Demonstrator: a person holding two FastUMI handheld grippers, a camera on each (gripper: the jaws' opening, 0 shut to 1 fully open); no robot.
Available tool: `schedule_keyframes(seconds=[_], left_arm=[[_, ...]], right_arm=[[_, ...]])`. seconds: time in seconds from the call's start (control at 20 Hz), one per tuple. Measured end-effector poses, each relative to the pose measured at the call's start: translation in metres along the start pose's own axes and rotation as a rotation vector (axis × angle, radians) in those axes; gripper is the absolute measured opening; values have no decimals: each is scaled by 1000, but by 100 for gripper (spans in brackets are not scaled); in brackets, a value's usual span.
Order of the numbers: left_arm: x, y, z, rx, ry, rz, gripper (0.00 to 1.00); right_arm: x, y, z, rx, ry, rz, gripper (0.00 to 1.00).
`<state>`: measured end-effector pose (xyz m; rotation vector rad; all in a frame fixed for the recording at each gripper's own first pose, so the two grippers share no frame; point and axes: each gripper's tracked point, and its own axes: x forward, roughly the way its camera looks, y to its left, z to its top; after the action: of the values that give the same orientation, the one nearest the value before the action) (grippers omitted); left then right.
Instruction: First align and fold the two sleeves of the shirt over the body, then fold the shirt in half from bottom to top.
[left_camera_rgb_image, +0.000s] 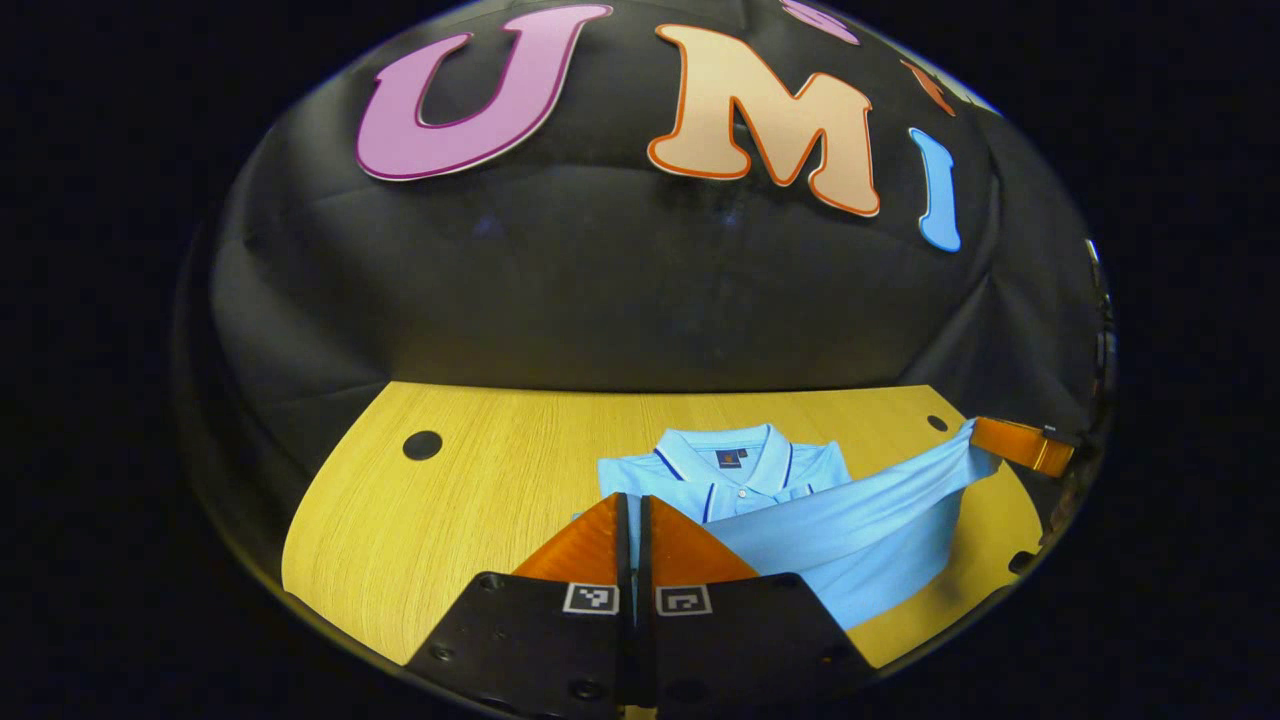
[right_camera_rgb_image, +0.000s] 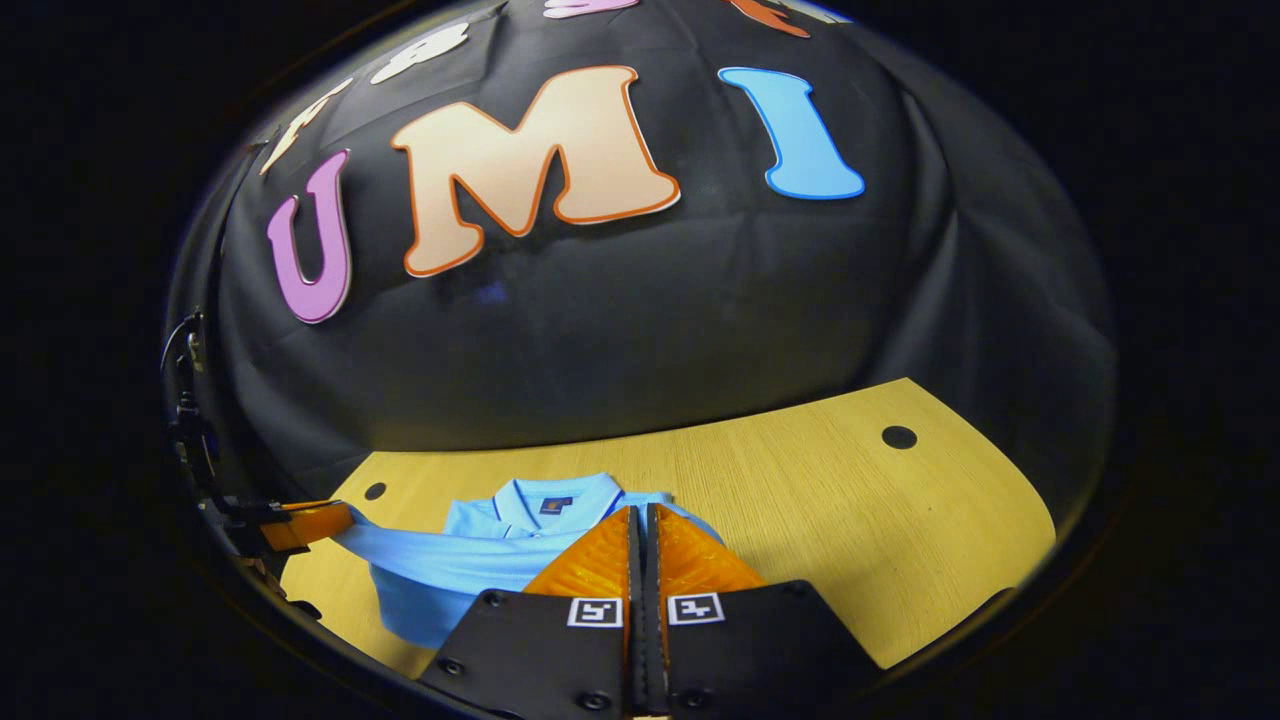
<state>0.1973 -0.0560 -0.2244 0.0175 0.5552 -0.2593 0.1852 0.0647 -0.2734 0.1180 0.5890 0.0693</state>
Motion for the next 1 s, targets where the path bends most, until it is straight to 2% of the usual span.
schedule_keyframes(seconds=[0.15,0.5,0.55,0.6,0.65,0.75,0.8,0.85,0.9,1.0], left_arm=[[36,6,-1,-27,-16,26,0],[93,22,-34,-26,6,57,0],[97,22,-37,-33,3,51,0],[96,23,-37,-28,2,51,1],[99,21,-40,-27,8,34,12],[94,20,-39,-19,21,30,55],[78,18,-35,-17,20,33,76],[87,18,-32,-21,11,37,97],[81,17,-26,-25,-6,39,95],[63,13,-13,-30,-38,41,96]], right_arm=[[34,3,-9,11,11,-26,0],[100,-3,-58,41,89,-95,2],[104,-6,-64,42,98,-110,7],[105,-7,-65,42,100,-111,3],[106,-5,-65,44,100,-97,10],[103,-2,-62,32,90,-85,53],[98,-1,-56,13,74,-85,74],[91,2,-51,-5,53,-78,98],[83,5,-43,-27,30,-73,94],[61,9,-31,-71,-11,-65,98]])
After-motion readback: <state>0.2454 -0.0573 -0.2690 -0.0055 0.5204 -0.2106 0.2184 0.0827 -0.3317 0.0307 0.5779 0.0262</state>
